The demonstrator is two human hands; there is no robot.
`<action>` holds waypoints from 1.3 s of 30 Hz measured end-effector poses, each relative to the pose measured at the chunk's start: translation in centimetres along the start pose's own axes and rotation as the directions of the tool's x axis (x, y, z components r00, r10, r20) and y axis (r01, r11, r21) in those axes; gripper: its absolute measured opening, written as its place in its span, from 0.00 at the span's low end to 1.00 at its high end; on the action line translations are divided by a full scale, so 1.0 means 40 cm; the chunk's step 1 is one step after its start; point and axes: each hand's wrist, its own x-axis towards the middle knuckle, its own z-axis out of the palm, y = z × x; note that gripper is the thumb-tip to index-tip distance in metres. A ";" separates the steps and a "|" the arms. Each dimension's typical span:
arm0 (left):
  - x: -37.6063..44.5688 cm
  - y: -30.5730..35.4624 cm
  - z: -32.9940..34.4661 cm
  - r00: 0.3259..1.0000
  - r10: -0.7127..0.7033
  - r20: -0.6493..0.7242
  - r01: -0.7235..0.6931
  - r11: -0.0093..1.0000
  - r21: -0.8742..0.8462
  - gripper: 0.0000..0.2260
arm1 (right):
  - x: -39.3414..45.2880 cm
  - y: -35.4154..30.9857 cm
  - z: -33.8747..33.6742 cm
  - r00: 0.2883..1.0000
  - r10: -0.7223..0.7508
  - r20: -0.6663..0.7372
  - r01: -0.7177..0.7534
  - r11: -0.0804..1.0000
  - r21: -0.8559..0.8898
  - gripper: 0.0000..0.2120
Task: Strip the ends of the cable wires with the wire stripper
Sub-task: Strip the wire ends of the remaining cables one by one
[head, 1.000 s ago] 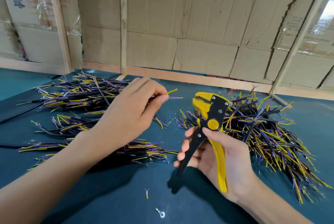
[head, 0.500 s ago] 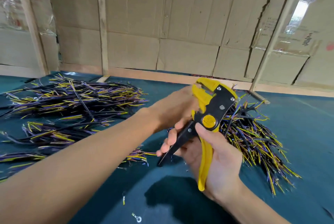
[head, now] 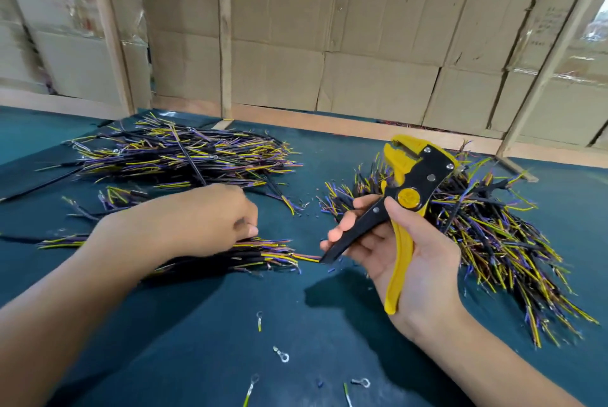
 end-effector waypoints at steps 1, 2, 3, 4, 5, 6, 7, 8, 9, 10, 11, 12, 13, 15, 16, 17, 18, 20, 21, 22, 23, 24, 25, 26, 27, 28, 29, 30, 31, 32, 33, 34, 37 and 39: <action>-0.005 0.001 0.001 0.999 0.032 -0.016 -0.033 0.999 -0.021 0.07 | -0.004 0.000 -0.003 1.000 -0.009 0.008 0.009 1.000 -0.006 0.10; -0.008 0.001 -0.003 0.998 0.068 -0.016 -0.069 0.997 -0.046 0.07 | -0.006 0.000 -0.004 1.000 -0.017 0.013 0.018 1.000 -0.014 0.11; -0.012 0.000 -0.007 0.995 0.097 -0.005 -0.097 0.993 -0.061 0.07 | -0.008 0.000 -0.006 0.999 -0.028 0.018 0.029 0.999 -0.020 0.12; -0.014 -0.003 -0.010 0.993 0.118 0.012 -0.117 0.991 -0.068 0.08 | -0.009 0.001 -0.007 0.999 -0.039 0.024 0.040 0.999 -0.024 0.13; -0.016 -0.006 -0.014 0.991 0.132 0.028 -0.130 0.988 -0.080 0.08 | -0.010 0.001 -0.007 0.998 -0.049 0.028 0.049 0.998 -0.028 0.13; -0.019 -0.008 -0.018 0.989 0.145 0.040 -0.141 0.985 -0.095 0.08 | -0.010 0.000 -0.006 0.998 -0.055 0.029 0.055 0.998 -0.033 0.14; -0.022 -0.010 -0.022 0.986 0.158 0.050 -0.152 0.983 -0.104 0.07 | -0.010 -0.001 -0.005 0.998 -0.057 0.026 0.058 0.998 -0.038 0.15; -0.025 -0.010 -0.027 0.984 0.167 0.054 -0.161 0.981 -0.110 0.06 | -0.010 -0.001 -0.004 0.998 -0.059 0.024 0.060 0.997 -0.043 0.15; -0.029 -0.009 -0.030 0.984 0.173 0.050 -0.167 0.980 -0.109 0.05 | -0.009 -0.001 -0.003 0.998 -0.061 0.022 0.062 0.997 -0.047 0.15; -0.031 -0.005 -0.031 0.984 0.175 0.036 -0.170 0.981 -0.096 0.05 | -0.009 0.000 -0.003 0.998 -0.063 0.021 0.064 0.997 -0.051 0.15; -0.031 -0.001 -0.029 0.985 0.172 0.017 -0.170 0.983 -0.066 0.05 | -0.009 0.000 -0.003 0.998 -0.065 0.018 0.066 0.996 -0.055 0.15; -0.029 0.005 -0.025 0.985 0.170 0.000 -0.170 0.985 -0.028 0.05 | -0.008 0.001 -0.003 0.998 -0.066 0.014 0.067 0.996 -0.059 0.15; -0.027 0.010 -0.020 0.985 0.172 -0.009 -0.172 0.985 0.002 0.05 | -0.008 0.001 -0.004 0.998 -0.066 0.012 0.067 0.996 -0.061 0.15; -0.023 0.018 -0.015 0.983 0.181 0.006 -0.181 0.983 0.015 0.07 | -0.006 0.000 -0.004 0.998 -0.068 0.011 0.068 0.996 -0.064 0.16; -0.024 0.020 -0.015 0.984 0.180 0.019 -0.180 0.984 0.002 0.07 | -0.006 -0.001 -0.003 0.998 -0.065 0.006 0.065 0.996 -0.064 0.16; -0.025 0.022 -0.016 0.984 0.179 0.021 -0.178 0.984 -0.013 0.07 | -0.005 -0.002 -0.001 0.998 -0.061 -0.003 0.061 0.996 -0.062 0.17; -0.027 0.023 -0.016 0.983 0.182 0.008 -0.181 0.983 -0.023 0.06 | -0.005 -0.002 0.000 0.998 -0.058 -0.010 0.057 0.996 -0.062 0.17; -0.030 0.028 -0.016 0.979 0.194 -0.057 -0.196 0.980 -0.036 0.05 | -0.005 -0.001 0.003 0.999 -0.053 -0.012 0.052 0.996 -0.070 0.16; -0.031 0.032 -0.016 0.973 0.201 -0.110 -0.207 0.977 -0.054 0.05 | -0.006 -0.001 0.004 0.999 -0.049 -0.012 0.048 0.996 -0.072 0.15; -0.033 0.039 -0.018 0.962 0.207 -0.178 -0.223 0.972 -0.077 0.05 | -0.006 -0.001 0.004 0.999 -0.049 -0.007 0.048 0.996 -0.076 0.16; -0.035 0.047 -0.021 0.942 0.213 -0.259 -0.245 0.965 -0.095 0.05 | -0.006 -0.003 0.004 0.999 -0.052 0.001 0.052 0.995 -0.080 0.16; -0.038 0.054 -0.026 0.910 0.222 -0.351 -0.274 0.956 -0.105 0.05 | -0.006 -0.005 0.004 0.998 -0.057 0.009 0.058 0.995 -0.083 0.16; -0.041 0.060 -0.031 0.860 0.233 -0.453 -0.312 0.944 -0.106 0.05 | -0.004 -0.009 0.004 0.998 -0.065 0.015 0.066 0.994 -0.088 0.16; -0.045 0.064 -0.037 0.796 0.243 -0.555 -0.350 0.932 -0.095 0.06 | -0.003 -0.013 0.004 0.997 -0.073 0.018 0.074 0.993 -0.097 0.15; -0.050 0.069 -0.043 0.726 0.248 -0.641 -0.381 0.922 -0.074 0.07 | -0.001 -0.018 0.005 0.996 -0.083 0.015 0.084 0.990 -0.110 0.13; -0.055 0.073 -0.048 0.660 0.249 -0.709 -0.399 0.916 -0.050 0.09 | 0.000 -0.022 0.006 0.995 -0.097 0.012 0.098 0.987 -0.126 0.11; -0.060 0.076 -0.053 0.598 0.246 -0.763 -0.406 0.914 -0.024 0.09 | 0.001 -0.026 0.006 0.993 -0.119 0.010 0.119 0.982 -0.145 0.10; -0.064 0.079 -0.056 0.543 0.248 -0.803 -0.403 0.915 0.010 0.09 | 0.002 -0.028 0.007 0.989 -0.144 0.010 0.144 0.976 -0.166 0.09; -0.067 0.081 -0.058 0.493 0.258 -0.831 -0.394 0.918 0.051 0.09 | 0.001 -0.029 0.008 0.986 -0.169 0.013 0.168 0.968 -0.188 0.09; -0.067 0.083 -0.057 0.456 0.274 -0.847 -0.386 0.918 0.090 0.09 | -0.002 -0.030 0.009 0.982 -0.190 0.018 0.190 0.959 -0.212 0.09; -0.064 0.084 -0.054 0.443 0.283 -0.851 -0.396 0.913 0.097 0.10 | -0.005 -0.030 0.011 0.978 -0.207 0.026 0.208 0.950 -0.235 0.09; -0.061 0.086 -0.049 0.460 0.275 -0.844 -0.431 0.901 0.059 0.11 | -0.008 -0.030 0.014 0.975 -0.220 0.035 0.221 0.940 -0.258 0.09; -0.054 0.099 -0.030 0.606 0.194 -0.771 -0.548 0.805 -0.228 0.10 | -0.016 -0.031 0.025 0.968 -0.246 0.051 0.250 0.916 -0.314 0.10; -0.047 0.109 -0.014 0.673 0.187 -0.715 -0.578 0.737 -0.352 0.10 | -0.018 -0.031 0.031 0.962 -0.267 0.054 0.269 0.903 -0.336 0.09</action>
